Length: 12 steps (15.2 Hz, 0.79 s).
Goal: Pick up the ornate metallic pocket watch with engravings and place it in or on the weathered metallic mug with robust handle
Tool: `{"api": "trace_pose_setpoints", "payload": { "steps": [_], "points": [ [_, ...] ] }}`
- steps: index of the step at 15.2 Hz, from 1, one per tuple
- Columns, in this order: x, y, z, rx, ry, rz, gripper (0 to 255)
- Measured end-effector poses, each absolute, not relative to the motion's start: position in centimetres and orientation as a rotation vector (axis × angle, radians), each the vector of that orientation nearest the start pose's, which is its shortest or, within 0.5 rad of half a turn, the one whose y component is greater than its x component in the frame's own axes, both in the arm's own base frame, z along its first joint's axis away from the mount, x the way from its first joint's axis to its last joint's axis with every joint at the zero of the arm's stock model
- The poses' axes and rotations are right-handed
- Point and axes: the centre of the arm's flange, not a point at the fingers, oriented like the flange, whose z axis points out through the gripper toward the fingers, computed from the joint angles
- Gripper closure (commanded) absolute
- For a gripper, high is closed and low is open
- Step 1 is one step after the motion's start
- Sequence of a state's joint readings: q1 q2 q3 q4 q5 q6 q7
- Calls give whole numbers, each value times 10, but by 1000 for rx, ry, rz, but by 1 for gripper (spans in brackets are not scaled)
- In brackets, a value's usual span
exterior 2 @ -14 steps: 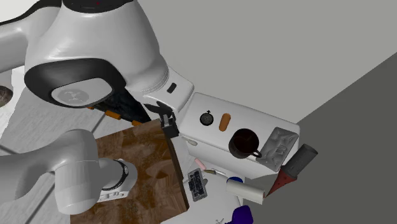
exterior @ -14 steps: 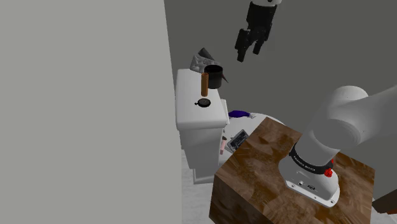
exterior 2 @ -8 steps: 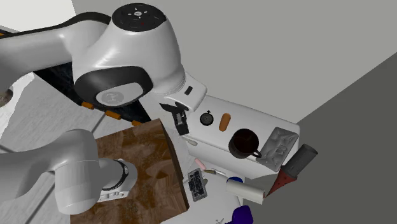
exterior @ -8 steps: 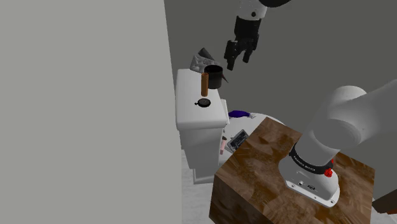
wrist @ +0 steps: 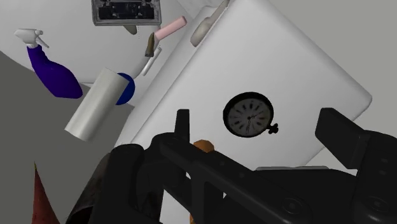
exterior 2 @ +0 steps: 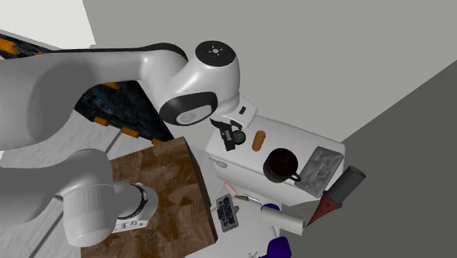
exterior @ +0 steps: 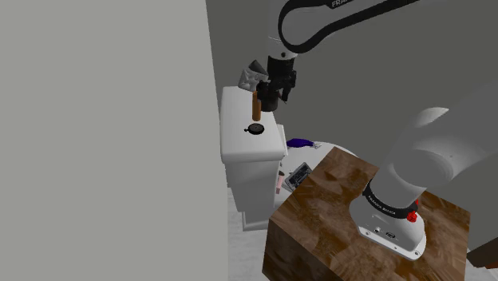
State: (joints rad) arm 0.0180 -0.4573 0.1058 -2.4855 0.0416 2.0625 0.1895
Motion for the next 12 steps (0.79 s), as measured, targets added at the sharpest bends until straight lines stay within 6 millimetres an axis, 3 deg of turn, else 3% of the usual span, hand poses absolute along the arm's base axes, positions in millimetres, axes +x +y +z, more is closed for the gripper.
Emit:
{"api": "trace_pose_setpoints", "payload": {
  "steps": [6, 12],
  "points": [
    [451, 70, 388, -3130, 153, -3, 0],
    [460, 76, 350, -3126, 154, 11, 0]
  ]
}}
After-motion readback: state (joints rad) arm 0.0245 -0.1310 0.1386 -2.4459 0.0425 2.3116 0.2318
